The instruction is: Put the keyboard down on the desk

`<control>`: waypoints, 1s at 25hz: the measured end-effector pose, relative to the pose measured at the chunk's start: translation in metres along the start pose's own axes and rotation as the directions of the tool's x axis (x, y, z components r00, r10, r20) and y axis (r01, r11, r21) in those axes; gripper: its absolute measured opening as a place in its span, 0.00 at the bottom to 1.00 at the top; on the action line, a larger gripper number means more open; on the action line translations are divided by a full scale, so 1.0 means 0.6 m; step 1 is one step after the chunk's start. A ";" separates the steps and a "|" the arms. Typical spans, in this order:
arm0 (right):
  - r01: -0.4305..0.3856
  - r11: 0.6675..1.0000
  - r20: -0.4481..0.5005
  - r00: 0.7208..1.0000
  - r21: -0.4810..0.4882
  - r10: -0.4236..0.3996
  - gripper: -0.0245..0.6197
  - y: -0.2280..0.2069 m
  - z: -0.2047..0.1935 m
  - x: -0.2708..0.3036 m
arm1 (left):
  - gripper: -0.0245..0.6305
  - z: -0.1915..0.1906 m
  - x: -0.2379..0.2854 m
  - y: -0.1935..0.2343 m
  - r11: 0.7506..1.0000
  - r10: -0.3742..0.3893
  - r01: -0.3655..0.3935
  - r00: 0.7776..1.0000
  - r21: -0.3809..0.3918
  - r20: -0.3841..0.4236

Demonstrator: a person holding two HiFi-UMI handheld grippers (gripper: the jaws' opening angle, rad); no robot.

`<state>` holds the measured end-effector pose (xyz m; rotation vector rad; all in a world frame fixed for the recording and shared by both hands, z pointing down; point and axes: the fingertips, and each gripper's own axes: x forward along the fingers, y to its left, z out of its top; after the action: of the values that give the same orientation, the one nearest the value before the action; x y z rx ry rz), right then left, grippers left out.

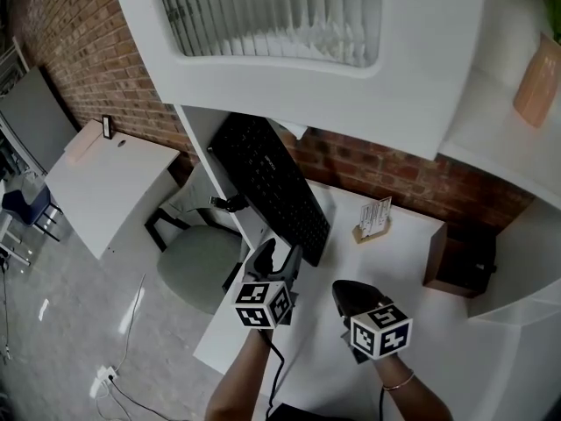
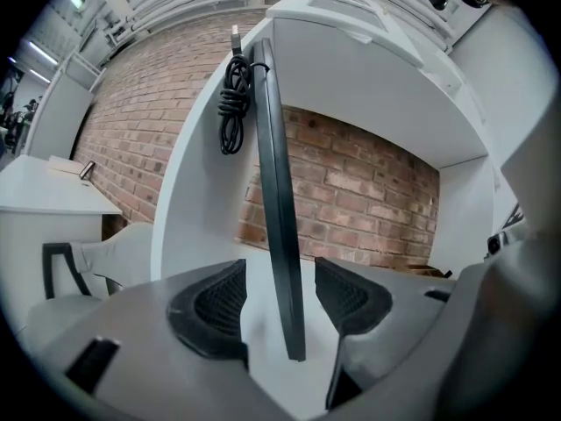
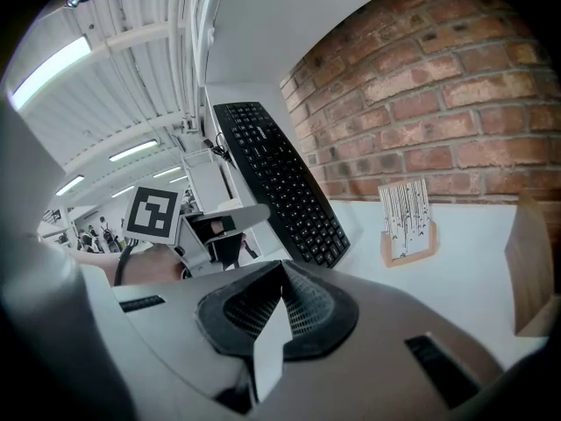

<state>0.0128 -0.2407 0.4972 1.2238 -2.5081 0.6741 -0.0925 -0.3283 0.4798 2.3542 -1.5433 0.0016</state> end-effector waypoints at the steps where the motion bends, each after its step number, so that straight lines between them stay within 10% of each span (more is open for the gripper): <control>1: -0.001 1.000 -0.001 1.000 0.000 0.001 0.05 0.003 -0.002 -0.001 | 0.39 -0.002 -0.007 -0.002 1.000 -0.001 0.001 1.000 -0.006 -0.001; 25: 0.043 0.999 0.035 0.999 -0.027 -0.042 0.05 0.040 -0.051 -0.063 | 0.05 -0.060 -0.190 -0.060 1.000 -0.011 0.011 0.993 -0.002 -0.115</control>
<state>0.0179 -0.1866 0.5000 1.2856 -2.5028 0.6111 -0.1014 -0.2041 0.4838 2.3182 -1.4761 0.1312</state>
